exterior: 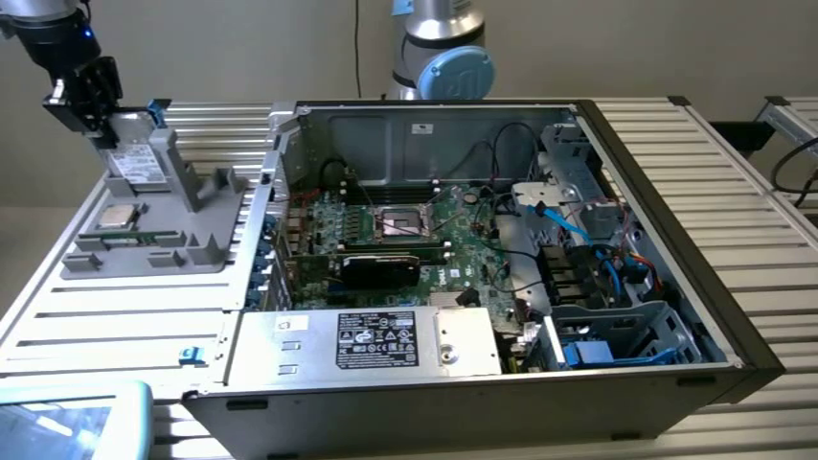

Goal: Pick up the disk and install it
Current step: 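Pick up the disk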

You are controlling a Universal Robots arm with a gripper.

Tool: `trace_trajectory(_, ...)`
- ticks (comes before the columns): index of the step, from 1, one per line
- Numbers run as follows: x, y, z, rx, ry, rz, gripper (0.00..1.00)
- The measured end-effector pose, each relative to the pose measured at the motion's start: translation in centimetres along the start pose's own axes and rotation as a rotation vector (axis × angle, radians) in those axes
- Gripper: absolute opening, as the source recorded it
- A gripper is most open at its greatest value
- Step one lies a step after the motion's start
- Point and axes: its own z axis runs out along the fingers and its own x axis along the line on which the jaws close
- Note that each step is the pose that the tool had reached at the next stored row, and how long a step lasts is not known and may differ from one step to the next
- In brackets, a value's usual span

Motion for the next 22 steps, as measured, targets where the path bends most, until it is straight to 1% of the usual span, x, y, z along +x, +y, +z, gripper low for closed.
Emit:
trace_trajectory(3, 0.00, 0.00, 0.01, -0.0005, -0.0003, 0.011, 0.46)
trace_trajectory(7, 0.01, 0.00, 0.01, -0.0004, -0.0004, 0.011, 0.46)
trace_trajectory(8, 0.02, -0.01, 0.02, -0.0003, -0.0004, 0.011, 0.44)
trace_trajectory(9, 0.03, -0.01, 0.02, -0.0004, -0.0005, 0.011, 0.37)
trace_trajectory(17, 0.32, -0.02, 0.01, -0.0004, -0.0018, 0.011, 0.37)
trace_trajectory(22, 0.38, -0.01, -0.17, 0.0018, -0.0019, 0.011, 0.37)
